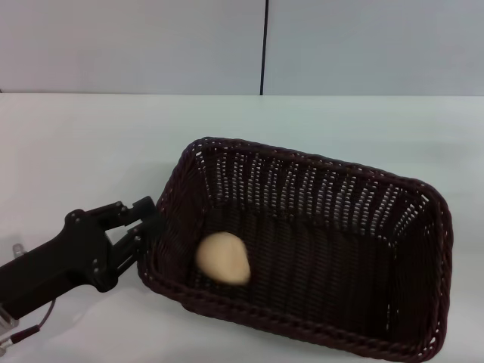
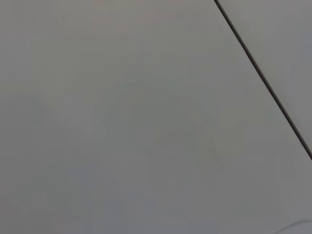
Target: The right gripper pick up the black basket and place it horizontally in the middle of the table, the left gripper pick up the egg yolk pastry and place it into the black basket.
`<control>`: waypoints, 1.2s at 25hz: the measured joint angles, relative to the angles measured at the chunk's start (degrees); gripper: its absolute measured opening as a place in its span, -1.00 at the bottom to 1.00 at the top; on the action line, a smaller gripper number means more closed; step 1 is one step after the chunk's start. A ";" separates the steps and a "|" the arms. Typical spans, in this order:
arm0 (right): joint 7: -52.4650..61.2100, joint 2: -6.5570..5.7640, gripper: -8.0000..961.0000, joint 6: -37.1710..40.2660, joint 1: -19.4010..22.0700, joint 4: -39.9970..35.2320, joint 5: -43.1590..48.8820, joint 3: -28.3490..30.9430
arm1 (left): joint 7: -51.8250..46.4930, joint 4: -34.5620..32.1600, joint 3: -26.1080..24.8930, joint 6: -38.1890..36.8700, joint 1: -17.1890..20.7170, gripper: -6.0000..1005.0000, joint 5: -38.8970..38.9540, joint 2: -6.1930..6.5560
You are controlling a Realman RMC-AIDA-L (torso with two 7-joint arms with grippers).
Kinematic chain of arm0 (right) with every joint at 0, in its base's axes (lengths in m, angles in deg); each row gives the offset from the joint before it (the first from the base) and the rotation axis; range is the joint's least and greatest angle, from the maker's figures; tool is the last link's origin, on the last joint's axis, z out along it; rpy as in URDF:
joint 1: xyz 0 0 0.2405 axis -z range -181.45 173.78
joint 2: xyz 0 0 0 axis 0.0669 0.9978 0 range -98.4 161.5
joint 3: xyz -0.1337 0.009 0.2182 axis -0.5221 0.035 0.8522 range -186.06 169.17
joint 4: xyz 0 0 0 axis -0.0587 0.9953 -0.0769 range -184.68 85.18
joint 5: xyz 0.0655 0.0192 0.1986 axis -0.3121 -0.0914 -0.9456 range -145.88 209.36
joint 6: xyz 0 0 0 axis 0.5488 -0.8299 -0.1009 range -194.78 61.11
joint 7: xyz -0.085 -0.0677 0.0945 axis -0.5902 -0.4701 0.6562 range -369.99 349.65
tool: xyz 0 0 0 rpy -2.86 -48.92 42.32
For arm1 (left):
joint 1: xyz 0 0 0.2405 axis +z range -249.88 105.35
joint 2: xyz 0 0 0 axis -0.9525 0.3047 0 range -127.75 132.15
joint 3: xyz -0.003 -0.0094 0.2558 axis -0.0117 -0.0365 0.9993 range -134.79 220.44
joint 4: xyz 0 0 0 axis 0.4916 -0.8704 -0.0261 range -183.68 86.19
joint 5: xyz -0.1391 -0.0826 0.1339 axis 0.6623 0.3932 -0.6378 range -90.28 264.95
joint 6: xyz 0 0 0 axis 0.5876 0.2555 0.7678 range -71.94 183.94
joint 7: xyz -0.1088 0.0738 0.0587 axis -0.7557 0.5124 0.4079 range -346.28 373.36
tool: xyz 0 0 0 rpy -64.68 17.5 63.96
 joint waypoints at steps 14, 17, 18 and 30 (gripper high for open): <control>0.00 0.10 -0.32 -0.53 0.21 -0.31 -0.49 1.92 | 2.37 1.47 -15.74 -0.64 2.99 0.17 4.35 -0.28; 0.00 0.17 -0.32 -0.37 0.36 -0.15 -0.54 3.69 | 3.79 2.49 -20.33 -0.47 4.37 0.33 5.17 -0.39; 0.02 0.28 -0.32 -0.27 0.50 -0.08 -0.55 4.90 | 4.58 3.38 -23.01 -0.32 5.20 0.32 5.52 -0.36; 0.52 0.64 -0.32 0.14 0.57 1.14 -1.28 9.86 | 4.75 7.20 -49.23 -1.96 10.48 0.27 6.26 -0.14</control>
